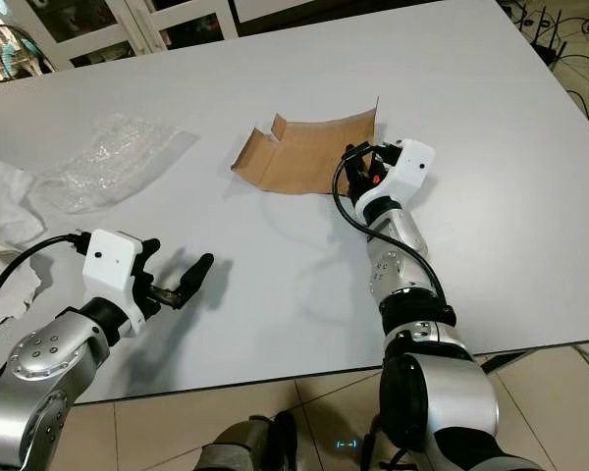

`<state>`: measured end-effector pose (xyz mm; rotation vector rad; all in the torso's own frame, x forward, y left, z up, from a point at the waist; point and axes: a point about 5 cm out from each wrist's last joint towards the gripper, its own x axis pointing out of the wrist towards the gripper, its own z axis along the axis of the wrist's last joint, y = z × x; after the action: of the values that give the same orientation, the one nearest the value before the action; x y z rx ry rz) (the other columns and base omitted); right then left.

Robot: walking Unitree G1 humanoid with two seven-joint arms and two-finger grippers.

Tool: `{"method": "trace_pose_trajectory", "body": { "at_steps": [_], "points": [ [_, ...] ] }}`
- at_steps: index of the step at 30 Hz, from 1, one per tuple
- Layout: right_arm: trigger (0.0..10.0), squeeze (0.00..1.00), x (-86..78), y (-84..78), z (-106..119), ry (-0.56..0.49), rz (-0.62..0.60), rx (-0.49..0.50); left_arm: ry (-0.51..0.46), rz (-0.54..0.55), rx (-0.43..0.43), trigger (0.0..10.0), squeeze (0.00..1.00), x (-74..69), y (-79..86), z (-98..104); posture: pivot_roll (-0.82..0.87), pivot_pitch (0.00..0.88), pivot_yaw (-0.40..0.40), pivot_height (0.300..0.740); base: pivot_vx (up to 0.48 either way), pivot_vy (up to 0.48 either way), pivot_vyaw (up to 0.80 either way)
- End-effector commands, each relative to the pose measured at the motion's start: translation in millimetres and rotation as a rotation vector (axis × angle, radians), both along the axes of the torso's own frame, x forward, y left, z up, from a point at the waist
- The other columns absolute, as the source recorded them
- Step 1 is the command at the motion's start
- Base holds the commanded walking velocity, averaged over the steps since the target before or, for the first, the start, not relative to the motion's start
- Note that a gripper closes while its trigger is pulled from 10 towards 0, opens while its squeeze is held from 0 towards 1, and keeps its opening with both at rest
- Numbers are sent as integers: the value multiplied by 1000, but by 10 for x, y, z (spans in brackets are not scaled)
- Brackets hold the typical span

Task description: Picking trash to rubbish bin

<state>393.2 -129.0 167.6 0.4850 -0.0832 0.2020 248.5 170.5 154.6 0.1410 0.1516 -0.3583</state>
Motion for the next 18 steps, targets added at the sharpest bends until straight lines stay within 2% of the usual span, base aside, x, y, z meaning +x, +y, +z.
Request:
{"method": "trace_pose_trajectory", "body": {
  "at_steps": [1, 18],
  "points": [
    [0, 0, -87, 55, -325, 129, 18, 16, 13, -10, 3, 10000, 0, -40, 15, 1, 230, 256, 174, 740, 0, 0, 0],
    [0, 0, -77, -19, -267, 85, -46, -5, 11, -8, 12, 10000, 0, -45, 10, 6, 233, 261, 170, 740, 0, 0, 0]
  ]
}}
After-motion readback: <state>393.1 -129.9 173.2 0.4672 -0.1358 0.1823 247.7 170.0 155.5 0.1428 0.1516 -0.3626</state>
